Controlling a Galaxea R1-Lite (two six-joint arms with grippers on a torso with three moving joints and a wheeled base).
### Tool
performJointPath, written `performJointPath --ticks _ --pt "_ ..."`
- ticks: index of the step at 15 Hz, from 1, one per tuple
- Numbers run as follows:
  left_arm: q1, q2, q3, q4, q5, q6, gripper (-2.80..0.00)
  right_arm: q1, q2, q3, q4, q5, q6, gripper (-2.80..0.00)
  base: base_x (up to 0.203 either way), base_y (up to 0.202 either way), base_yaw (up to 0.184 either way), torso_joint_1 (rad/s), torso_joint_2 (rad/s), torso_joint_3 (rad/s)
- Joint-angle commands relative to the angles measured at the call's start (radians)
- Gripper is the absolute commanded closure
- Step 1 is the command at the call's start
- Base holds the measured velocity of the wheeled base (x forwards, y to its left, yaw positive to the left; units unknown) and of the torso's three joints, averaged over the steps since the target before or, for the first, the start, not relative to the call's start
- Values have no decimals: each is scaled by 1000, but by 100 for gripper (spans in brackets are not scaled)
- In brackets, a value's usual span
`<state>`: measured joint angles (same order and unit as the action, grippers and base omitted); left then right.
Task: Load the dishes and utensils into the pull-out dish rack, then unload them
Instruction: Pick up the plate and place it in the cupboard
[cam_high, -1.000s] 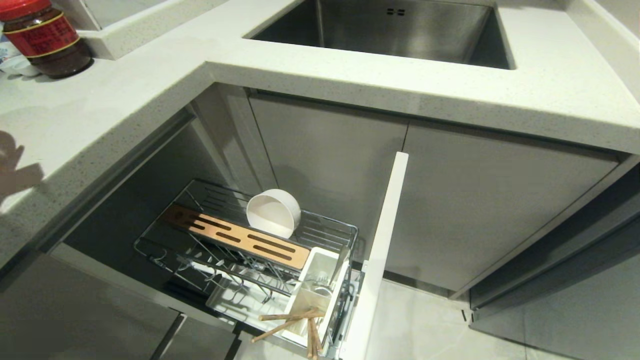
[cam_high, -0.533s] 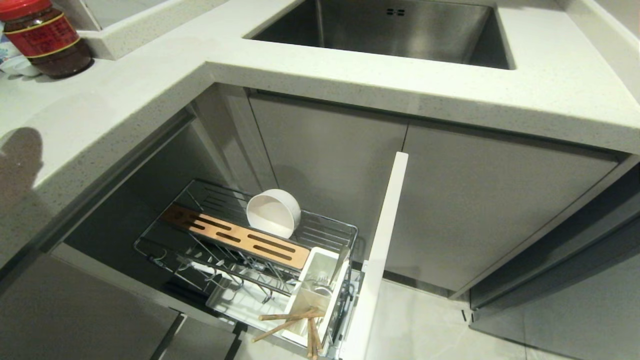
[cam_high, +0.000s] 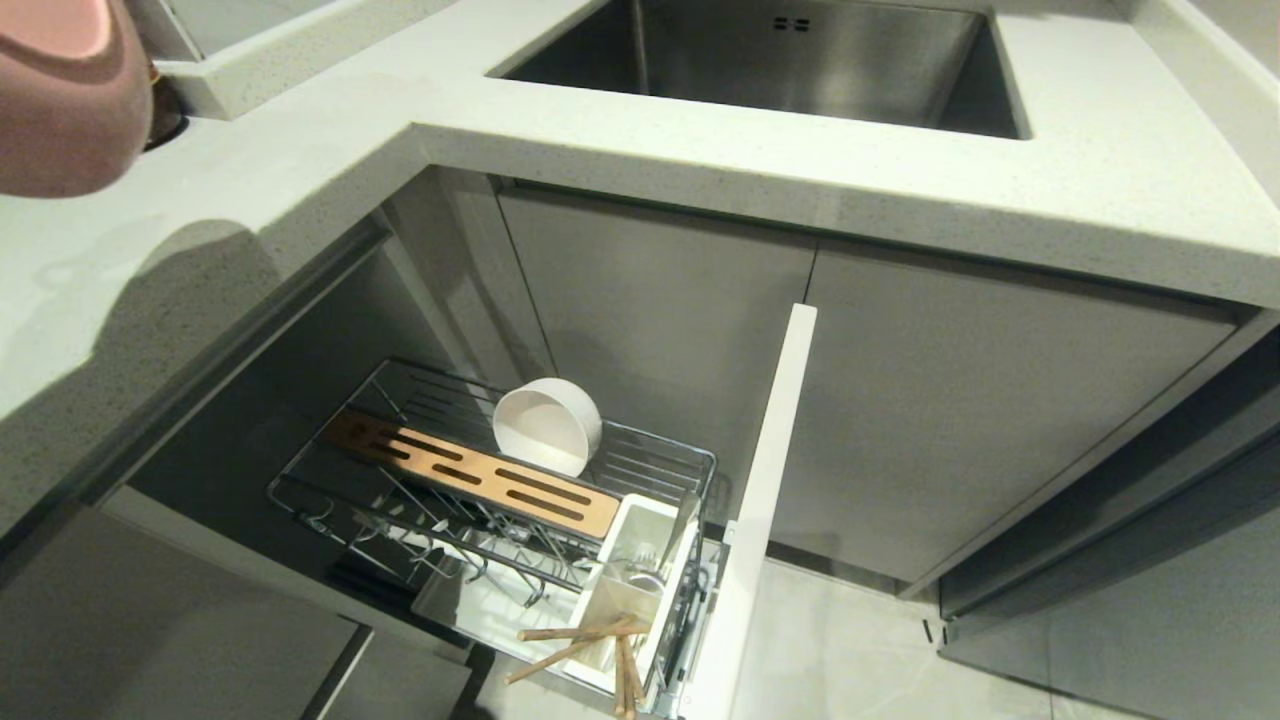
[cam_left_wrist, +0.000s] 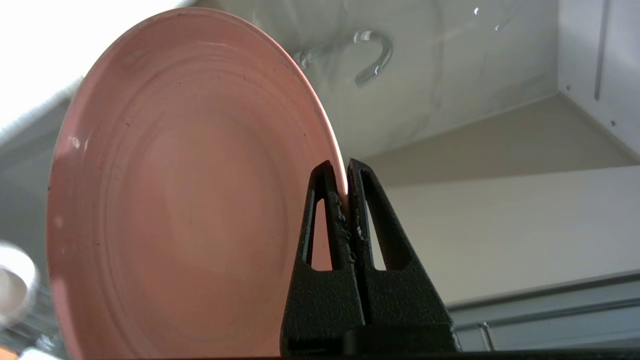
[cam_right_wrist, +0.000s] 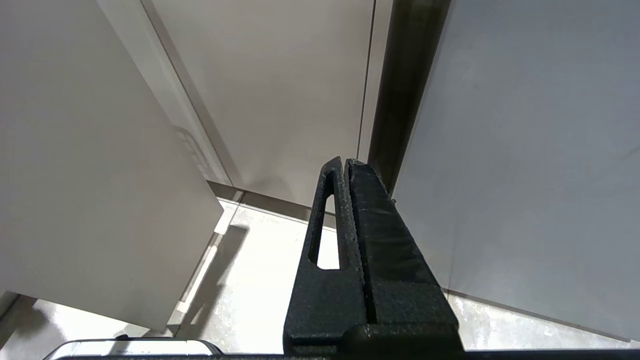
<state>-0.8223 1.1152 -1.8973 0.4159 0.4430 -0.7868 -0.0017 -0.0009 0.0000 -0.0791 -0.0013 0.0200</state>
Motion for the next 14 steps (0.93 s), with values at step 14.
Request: performJointPath --ticks 14 --pt "-24 229 494 -113 334 -477 0 0 1 26 -1 1 0 0 0 0 0 0 0 0"
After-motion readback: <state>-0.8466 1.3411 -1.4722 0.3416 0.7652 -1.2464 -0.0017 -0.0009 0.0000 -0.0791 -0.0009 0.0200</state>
